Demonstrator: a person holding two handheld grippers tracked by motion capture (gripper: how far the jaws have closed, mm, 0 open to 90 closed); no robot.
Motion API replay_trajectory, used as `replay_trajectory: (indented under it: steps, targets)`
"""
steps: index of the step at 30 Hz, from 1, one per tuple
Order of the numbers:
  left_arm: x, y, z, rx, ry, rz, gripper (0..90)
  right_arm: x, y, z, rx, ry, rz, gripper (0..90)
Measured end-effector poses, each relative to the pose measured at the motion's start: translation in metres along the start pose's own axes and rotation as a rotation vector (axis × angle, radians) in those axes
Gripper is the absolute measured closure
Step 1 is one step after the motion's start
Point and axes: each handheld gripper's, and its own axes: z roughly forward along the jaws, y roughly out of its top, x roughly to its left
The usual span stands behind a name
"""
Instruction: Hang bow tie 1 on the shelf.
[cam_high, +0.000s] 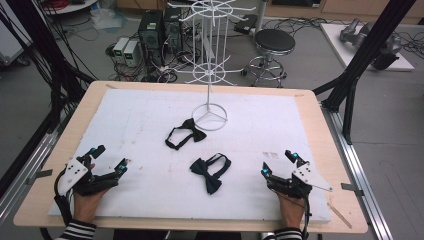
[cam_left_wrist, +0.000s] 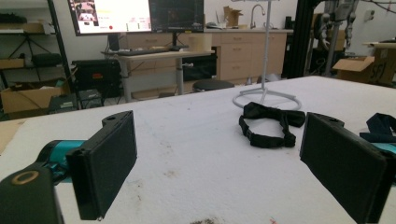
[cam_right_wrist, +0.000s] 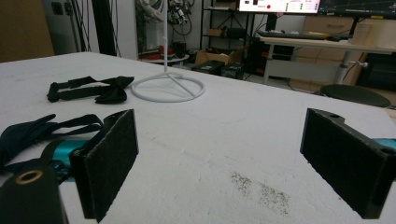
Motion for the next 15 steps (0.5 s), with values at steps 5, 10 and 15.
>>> replay_trajectory:
  steps: [5, 10, 15]
  targets:
    - [-0.0002, 0.0003, 0.0007, 0.009, 0.001, 0.004, 11.3, 0.0003, -0.0001, -0.0003, 0.001, 0.0, 0.011, 10.6]
    - [-0.0013, 0.0002, 0.0, 0.003, 0.006, 0.017, 11.3, 0.0, -0.0002, -0.0006, 0.001, 0.001, 0.015, 10.7]
    - [-0.0019, 0.0003, 0.0004, 0.005, 0.007, 0.023, 11.3, -0.0002, 0.0001, 0.0, 0.006, -0.005, 0.016, 10.7]
